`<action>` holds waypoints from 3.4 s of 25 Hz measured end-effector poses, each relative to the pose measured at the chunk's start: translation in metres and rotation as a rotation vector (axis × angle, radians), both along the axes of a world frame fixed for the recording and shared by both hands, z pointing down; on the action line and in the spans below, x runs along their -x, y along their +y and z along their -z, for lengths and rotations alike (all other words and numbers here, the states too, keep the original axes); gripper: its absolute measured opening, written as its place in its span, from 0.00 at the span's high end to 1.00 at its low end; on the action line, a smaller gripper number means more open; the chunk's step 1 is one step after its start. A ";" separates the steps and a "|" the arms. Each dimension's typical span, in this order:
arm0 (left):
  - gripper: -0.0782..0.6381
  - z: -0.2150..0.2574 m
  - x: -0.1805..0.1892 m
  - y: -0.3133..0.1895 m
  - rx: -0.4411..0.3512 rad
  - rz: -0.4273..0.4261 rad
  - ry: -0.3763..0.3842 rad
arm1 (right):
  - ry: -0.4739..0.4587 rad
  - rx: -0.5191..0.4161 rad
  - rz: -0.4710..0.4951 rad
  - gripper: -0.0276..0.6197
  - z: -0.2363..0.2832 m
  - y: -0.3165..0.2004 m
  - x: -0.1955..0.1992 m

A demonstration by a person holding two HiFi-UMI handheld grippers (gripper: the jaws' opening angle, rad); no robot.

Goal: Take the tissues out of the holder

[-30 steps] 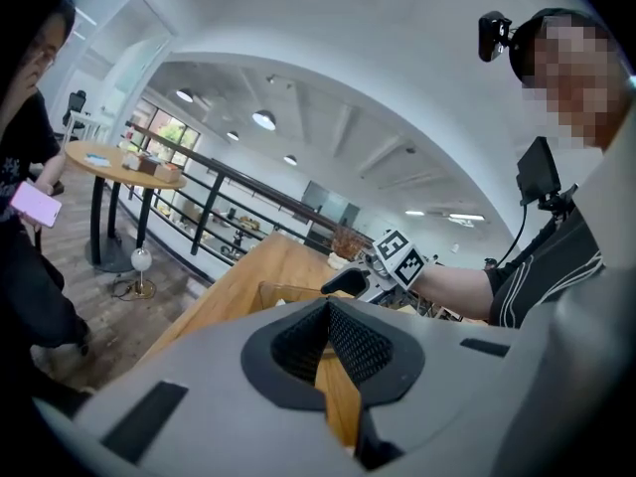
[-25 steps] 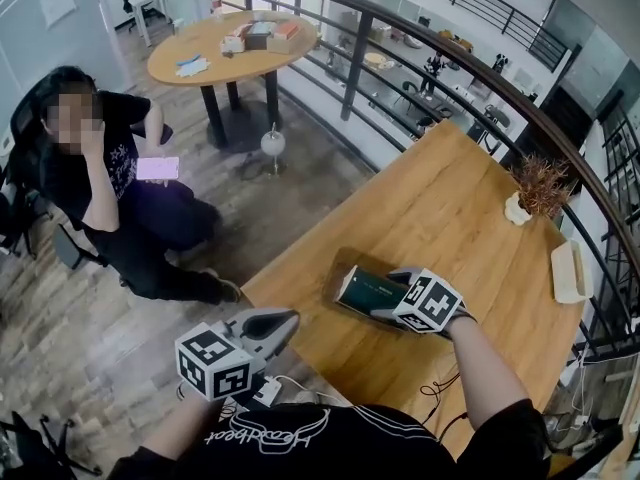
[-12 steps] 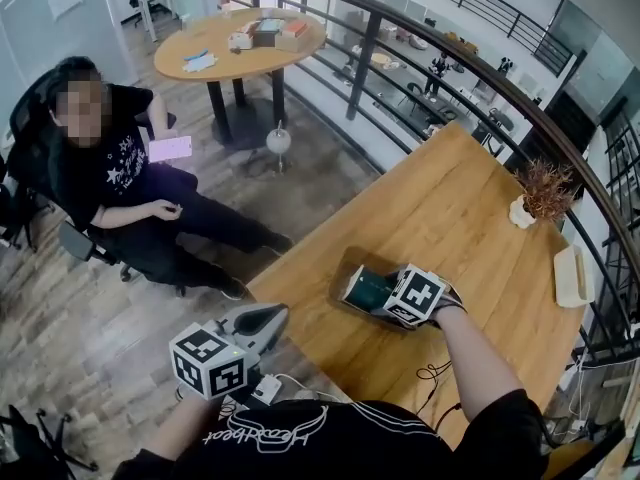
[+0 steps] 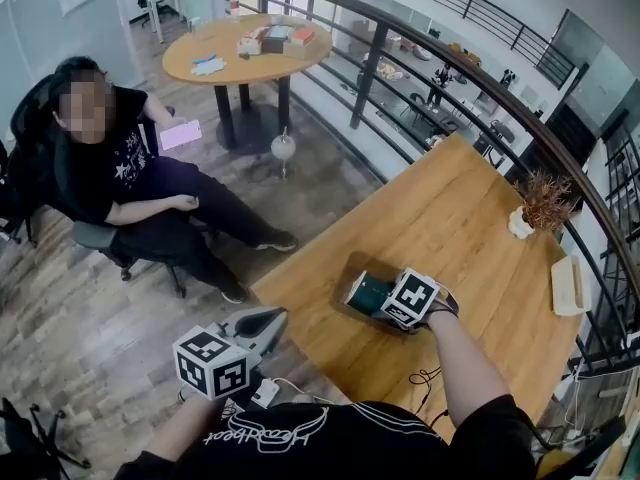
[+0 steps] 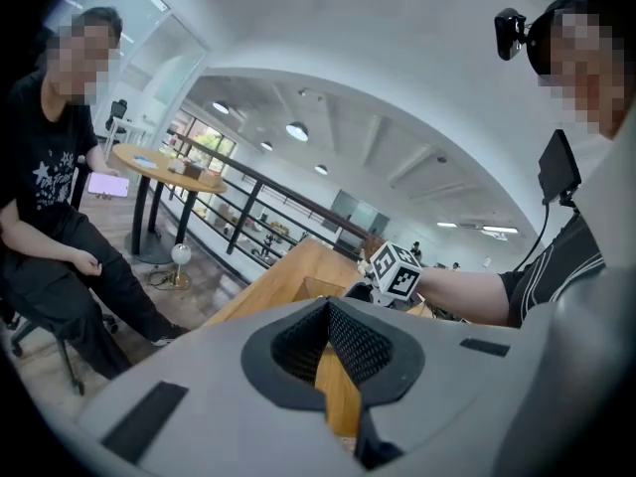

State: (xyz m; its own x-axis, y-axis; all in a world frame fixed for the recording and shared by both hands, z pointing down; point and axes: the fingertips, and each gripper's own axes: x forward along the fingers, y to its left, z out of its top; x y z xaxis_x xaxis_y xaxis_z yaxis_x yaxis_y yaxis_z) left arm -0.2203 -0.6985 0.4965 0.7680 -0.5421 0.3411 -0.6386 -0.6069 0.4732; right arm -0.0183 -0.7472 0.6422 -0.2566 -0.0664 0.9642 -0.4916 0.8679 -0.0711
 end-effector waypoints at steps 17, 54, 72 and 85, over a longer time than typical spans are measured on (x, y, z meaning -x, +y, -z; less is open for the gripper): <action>0.87 -0.001 -0.012 0.028 -0.005 -0.017 -0.001 | -0.078 -0.204 -0.105 0.47 0.028 -0.005 0.000; 0.87 0.131 -0.170 0.382 -0.268 -0.064 0.052 | -0.905 -0.714 -0.332 0.47 0.269 0.423 -0.118; 0.87 0.142 -0.222 0.509 -0.306 -0.106 0.078 | -1.012 -0.705 -0.286 0.47 0.286 0.562 -0.145; 0.87 0.141 -0.227 0.520 -0.313 -0.105 0.077 | -1.006 -0.711 -0.281 0.47 0.283 0.576 -0.148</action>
State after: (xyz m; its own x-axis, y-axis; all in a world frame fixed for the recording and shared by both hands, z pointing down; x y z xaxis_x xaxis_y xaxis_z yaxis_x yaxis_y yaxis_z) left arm 0.0068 -0.1783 0.3552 0.8423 -0.5279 0.1091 -0.5344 -0.7910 0.2980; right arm 0.1300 -0.1707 0.3592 -0.7470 -0.6599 0.0802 -0.6648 0.7425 -0.0822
